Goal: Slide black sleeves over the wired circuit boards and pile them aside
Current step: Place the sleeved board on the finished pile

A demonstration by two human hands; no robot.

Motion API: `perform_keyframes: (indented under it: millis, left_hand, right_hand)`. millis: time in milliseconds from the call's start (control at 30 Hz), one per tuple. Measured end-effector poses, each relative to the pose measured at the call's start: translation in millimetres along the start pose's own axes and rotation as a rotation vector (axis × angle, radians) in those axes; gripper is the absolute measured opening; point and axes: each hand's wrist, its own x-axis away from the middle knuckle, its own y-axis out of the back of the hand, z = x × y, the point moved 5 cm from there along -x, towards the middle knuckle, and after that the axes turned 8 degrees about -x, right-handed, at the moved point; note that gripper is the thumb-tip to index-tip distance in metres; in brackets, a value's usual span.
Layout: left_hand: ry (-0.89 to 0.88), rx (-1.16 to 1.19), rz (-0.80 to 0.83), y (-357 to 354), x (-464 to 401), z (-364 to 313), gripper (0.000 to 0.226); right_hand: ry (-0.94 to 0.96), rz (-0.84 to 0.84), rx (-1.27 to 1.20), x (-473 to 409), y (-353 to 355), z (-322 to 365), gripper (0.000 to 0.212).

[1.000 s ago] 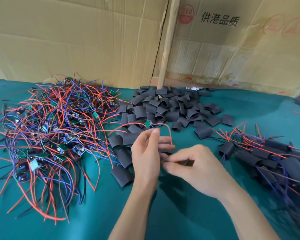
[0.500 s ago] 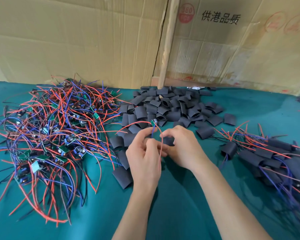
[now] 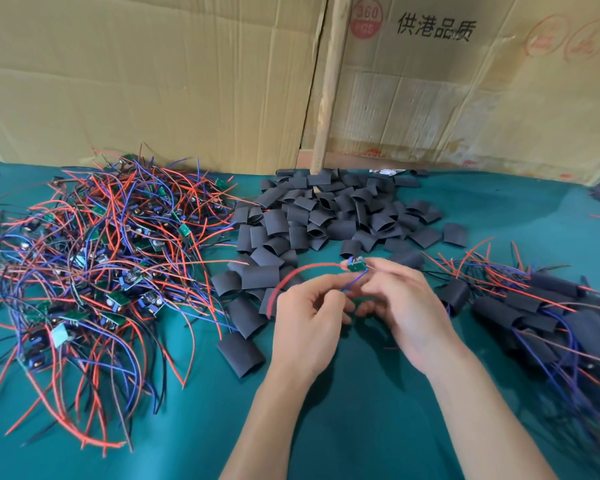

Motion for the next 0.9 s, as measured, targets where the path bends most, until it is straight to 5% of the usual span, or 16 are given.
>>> perform_keyframes:
  millis: [133,300,467,600,800,900]
  left_hand:
    - [-0.030,-0.156,0.037,-3,0,-1,0.037]
    - [-0.066,-0.173,0.010,-1,1,-3,0.040]
    - [-0.047,-0.082,0.001,0,1,-1,0.033]
    - [-0.041,-0.012,0.050,-4,-2,-1,0.035]
    - [0.055,0.327,0.073,3,-6,5,0.024]
    - [0.079,0.410,0.062,5,-7,7,0.018]
  right_hand:
    - [0.001,-0.016,-0.192,2,10,5,0.039]
    - [0.080,-0.181,-0.462,4,21,13,0.012]
    - [0.067,-0.240,-0.775,4,33,16,0.023]
    - [0.016,-0.154,-0.400,6,-3,2,0.007]
    - [0.299,-0.130,0.255,13,-21,14,0.016]
    - [0.267,-0.009,0.487,15,-28,10,0.040]
